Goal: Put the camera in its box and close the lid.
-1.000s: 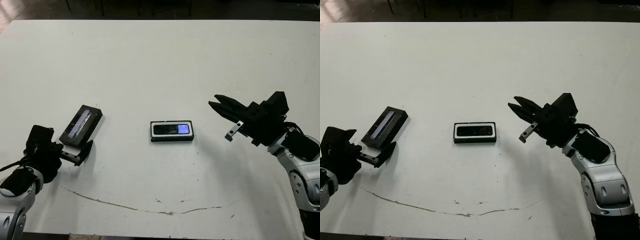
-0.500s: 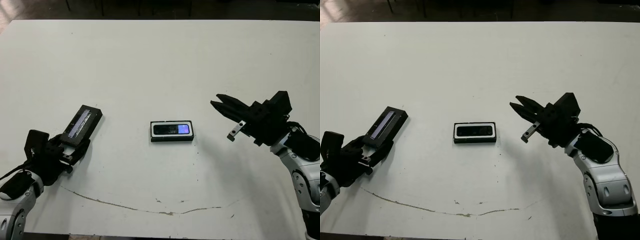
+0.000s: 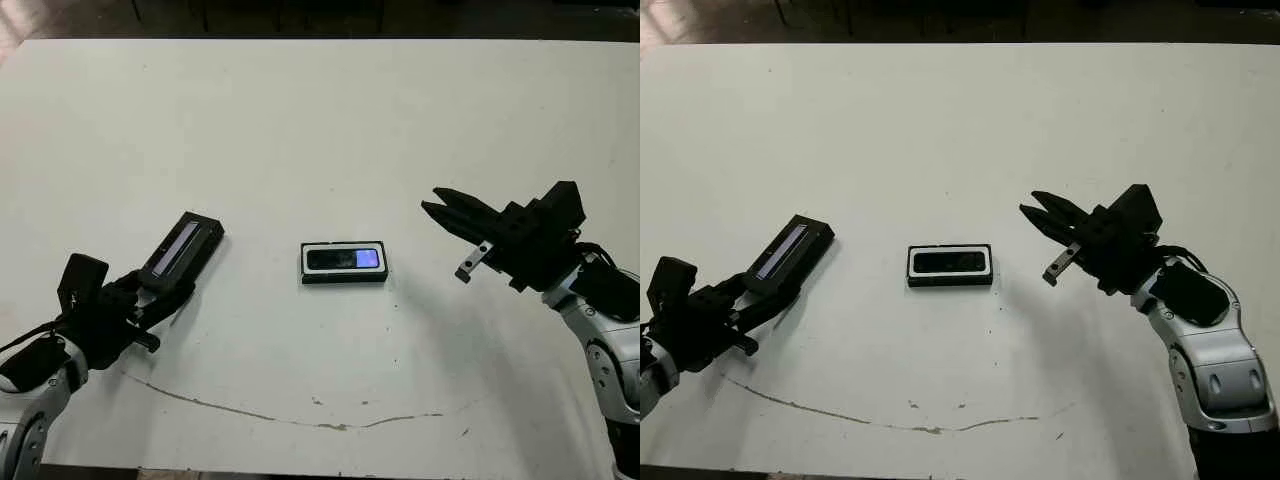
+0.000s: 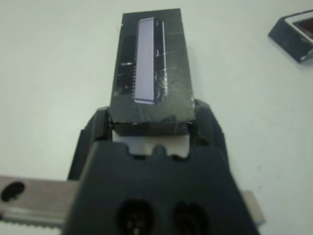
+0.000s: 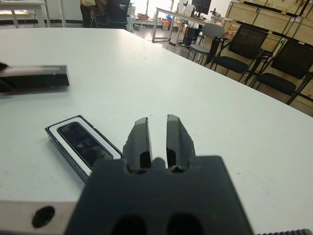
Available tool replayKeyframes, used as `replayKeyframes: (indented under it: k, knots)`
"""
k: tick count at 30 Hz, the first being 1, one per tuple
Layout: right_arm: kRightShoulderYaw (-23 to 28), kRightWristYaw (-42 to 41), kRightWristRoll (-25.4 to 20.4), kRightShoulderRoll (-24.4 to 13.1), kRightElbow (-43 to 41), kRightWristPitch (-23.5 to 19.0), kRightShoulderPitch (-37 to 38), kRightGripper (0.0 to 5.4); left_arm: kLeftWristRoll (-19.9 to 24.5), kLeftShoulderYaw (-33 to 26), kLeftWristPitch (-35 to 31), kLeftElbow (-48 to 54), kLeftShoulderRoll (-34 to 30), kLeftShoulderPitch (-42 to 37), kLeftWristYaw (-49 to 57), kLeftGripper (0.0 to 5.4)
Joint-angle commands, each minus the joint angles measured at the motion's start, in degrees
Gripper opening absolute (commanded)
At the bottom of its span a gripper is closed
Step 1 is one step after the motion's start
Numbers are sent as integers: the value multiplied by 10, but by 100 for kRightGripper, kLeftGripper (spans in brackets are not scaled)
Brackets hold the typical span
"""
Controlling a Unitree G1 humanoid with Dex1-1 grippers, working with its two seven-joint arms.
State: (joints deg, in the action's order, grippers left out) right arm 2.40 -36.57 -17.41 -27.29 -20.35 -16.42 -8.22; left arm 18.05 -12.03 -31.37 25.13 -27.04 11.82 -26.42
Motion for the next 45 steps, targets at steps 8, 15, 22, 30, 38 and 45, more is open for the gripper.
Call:
replayKeyframes:
  k: [8,15,22,30,38,45]
  knots:
    - [7,7,-2,-5,12,-13,-1,0,8,-13,88,-4,-46,-77,-58,150]
    - [23,0,-19,-2,56,-12,-27,0,17,55,131,-79,-94,-233,-177,150]
    - [33,17,-3,-17,92,-20,-55,0,8,156,92,-173,-90,-350,-253,150]
    - [56,4,-2,-25,176,21,-95,0,-31,253,104,-276,-89,-445,-356,150]
    - [54,4,5,-23,199,31,-101,0,-53,299,95,-360,-75,-507,-438,150]
    - [47,-2,14,-26,211,45,-103,0,-66,309,119,-416,-60,-522,-480,150]
